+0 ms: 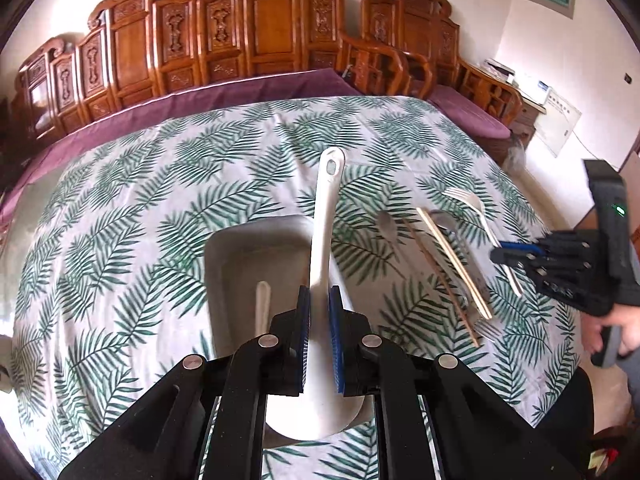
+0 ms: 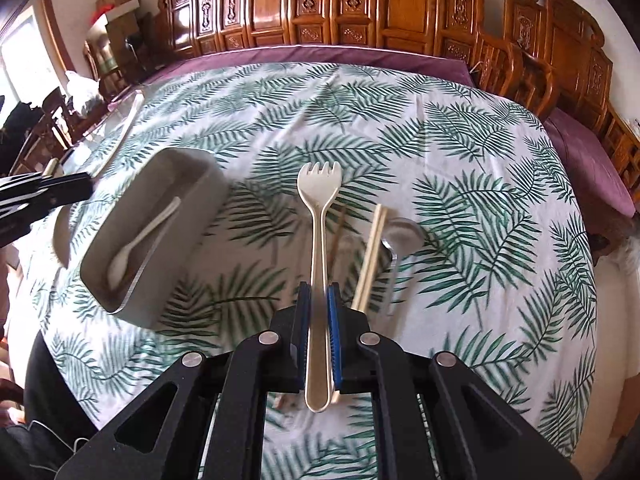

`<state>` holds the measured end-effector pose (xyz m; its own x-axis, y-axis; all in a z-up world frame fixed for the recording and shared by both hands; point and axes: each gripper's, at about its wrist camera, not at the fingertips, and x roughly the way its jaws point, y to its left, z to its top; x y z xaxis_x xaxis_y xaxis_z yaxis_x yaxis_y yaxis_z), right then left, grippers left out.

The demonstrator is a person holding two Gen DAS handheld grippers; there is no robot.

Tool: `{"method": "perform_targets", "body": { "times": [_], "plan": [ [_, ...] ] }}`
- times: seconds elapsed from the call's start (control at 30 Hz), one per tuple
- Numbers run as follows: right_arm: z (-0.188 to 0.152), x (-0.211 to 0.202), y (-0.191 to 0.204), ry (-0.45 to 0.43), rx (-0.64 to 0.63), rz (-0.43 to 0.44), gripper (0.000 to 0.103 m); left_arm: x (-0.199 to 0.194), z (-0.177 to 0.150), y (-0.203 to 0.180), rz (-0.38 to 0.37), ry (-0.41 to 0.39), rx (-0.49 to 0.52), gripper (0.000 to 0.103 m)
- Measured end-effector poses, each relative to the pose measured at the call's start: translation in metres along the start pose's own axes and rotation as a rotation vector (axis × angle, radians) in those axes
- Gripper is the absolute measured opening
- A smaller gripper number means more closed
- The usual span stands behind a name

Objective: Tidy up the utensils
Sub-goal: 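Lift the white ladle and lower it into the grey tray with the left tool, then lower the white fork into the grey tray and open the right tool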

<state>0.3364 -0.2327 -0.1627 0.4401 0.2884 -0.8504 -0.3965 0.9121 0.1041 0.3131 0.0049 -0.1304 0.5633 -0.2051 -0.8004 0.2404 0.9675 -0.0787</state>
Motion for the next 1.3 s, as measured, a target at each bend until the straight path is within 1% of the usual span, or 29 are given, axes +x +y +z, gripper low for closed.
{"method": "perform_targets", "body": {
  "times": [0.27, 0.67, 0.73, 0.77, 0.8, 0.87, 1.2, 1.3],
  "plan": [
    [-0.005, -0.012, 0.029, -0.012, -0.008, 0.035, 0.01, 0.008, -0.008, 0.019, 0.019, 0.017, -0.041, 0.009],
    [0.002, -0.025, 0.054, -0.032, -0.022, 0.073, 0.01, 0.032, -0.014, 0.034, 0.031, 0.054, -0.081, 0.009],
    [0.003, -0.023, 0.06, -0.033, -0.027, 0.081, 0.01, 0.031, -0.015, 0.034, 0.032, 0.046, -0.074, 0.01],
    [0.004, -0.023, 0.064, -0.032, -0.032, 0.086, 0.01, 0.031, -0.016, 0.034, 0.036, 0.045, -0.07, 0.012],
    [0.006, -0.022, 0.067, -0.031, -0.037, 0.091, 0.01, 0.03, -0.016, 0.034, 0.038, 0.044, -0.068, 0.016],
    [0.008, -0.02, 0.075, -0.03, -0.045, 0.102, 0.01, 0.028, -0.017, 0.035, 0.044, 0.039, -0.065, 0.018],
    [0.023, -0.006, 0.123, -0.032, -0.073, 0.156, 0.01, -0.005, -0.03, 0.05, 0.069, -0.015, -0.077, 0.02],
    [0.027, 0.003, 0.135, -0.028, -0.061, 0.171, 0.01, -0.017, -0.035, 0.056, 0.073, -0.032, -0.082, 0.02]
  ]
}}
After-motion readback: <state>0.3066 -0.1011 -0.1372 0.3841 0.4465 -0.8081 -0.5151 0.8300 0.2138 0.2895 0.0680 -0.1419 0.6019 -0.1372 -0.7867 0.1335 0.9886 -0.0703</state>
